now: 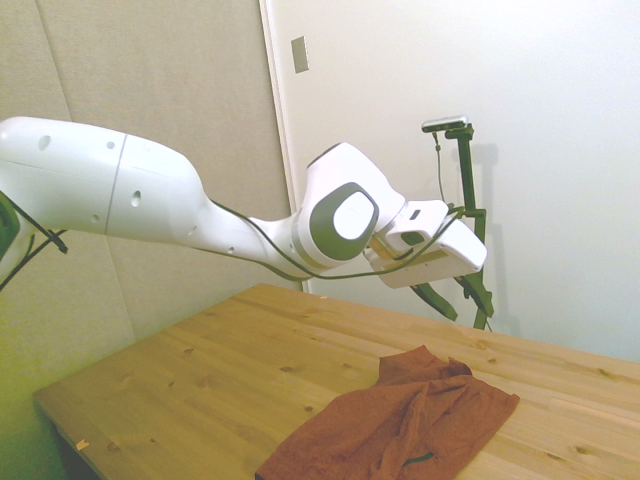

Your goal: Fold the shorts

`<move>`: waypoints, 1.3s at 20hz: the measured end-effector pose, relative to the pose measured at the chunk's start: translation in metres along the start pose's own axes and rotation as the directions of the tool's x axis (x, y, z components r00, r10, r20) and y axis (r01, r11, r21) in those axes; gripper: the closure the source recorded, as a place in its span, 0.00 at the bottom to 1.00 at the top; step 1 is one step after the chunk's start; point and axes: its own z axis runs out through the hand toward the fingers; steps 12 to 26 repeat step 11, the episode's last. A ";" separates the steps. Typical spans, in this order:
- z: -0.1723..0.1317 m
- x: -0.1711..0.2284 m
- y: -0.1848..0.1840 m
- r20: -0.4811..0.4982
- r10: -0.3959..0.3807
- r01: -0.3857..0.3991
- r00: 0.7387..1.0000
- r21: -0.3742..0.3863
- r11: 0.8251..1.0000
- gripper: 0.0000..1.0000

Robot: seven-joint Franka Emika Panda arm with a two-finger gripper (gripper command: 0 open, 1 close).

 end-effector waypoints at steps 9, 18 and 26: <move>-0.066 -0.194 0.014 0.387 -0.103 0.108 0.916 0.011 0.994 0.00; -0.083 -0.233 0.026 0.407 -0.135 0.139 0.903 0.019 0.990 0.00; -0.083 -0.233 0.026 0.407 -0.135 0.139 0.903 0.019 0.990 0.00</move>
